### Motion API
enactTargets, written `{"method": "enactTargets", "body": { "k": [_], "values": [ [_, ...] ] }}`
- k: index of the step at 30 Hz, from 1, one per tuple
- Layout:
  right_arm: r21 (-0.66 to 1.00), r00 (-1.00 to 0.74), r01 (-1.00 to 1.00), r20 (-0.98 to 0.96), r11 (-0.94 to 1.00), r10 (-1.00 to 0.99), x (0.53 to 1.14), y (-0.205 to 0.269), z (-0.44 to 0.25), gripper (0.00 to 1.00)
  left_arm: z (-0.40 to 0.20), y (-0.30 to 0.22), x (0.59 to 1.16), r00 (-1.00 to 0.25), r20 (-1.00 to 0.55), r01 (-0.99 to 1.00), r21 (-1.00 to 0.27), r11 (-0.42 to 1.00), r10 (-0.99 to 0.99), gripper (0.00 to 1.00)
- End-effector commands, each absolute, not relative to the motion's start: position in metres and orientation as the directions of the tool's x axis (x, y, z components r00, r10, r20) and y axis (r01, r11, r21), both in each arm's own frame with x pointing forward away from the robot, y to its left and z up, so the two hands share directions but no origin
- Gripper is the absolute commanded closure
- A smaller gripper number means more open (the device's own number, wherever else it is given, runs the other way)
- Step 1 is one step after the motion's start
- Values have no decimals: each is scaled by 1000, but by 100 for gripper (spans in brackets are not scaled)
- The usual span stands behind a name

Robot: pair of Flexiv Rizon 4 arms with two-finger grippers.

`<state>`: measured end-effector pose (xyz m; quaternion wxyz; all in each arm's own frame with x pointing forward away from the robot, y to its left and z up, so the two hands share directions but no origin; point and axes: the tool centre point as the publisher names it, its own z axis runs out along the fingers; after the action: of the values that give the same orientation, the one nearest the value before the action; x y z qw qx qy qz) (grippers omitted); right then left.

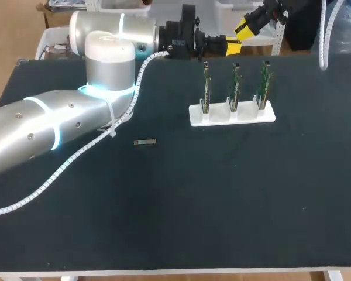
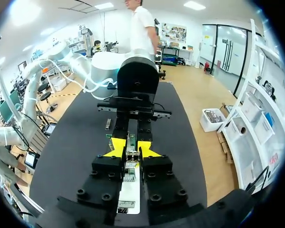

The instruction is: Pick up the optical module with the left hand, and insert it into the network port with the right hand.

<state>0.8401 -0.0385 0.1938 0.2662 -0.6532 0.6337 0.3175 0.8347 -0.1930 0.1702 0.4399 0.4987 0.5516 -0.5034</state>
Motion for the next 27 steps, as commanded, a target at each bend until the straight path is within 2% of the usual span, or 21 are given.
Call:
{"method": "enactTargets", "body": {
  "k": [1,12,13,14,15,27],
  "values": [
    [452,-6,-731,-752,-510,-659,860,-38,192,100,171,-195,831,-115,-987,993,-117,-12,110,100],
    [451,0,-726,-754,-518,-656,857,-37,193,100,171,-195,831,-115,-987,993,-117,-12,110,100],
    [451,1,-726,-755,-519,-656,857,-37,193,100,171,-195,831,-115,-987,993,-117,-12,110,60],
    [450,1,-726,-756,-521,-655,857,-37,193,100,171,-195,831,-115,-987,993,-117,-12,110,15],
    [449,1,-726,-757,-521,-654,857,-37,194,100,171,-195,831,-115,-987,993,-117,-12,110,0],
    [442,4,-726,-763,-527,-647,852,-37,194,100,171,-195,831,-115,-987,993,-117,-12,110,0]
  ]
}}
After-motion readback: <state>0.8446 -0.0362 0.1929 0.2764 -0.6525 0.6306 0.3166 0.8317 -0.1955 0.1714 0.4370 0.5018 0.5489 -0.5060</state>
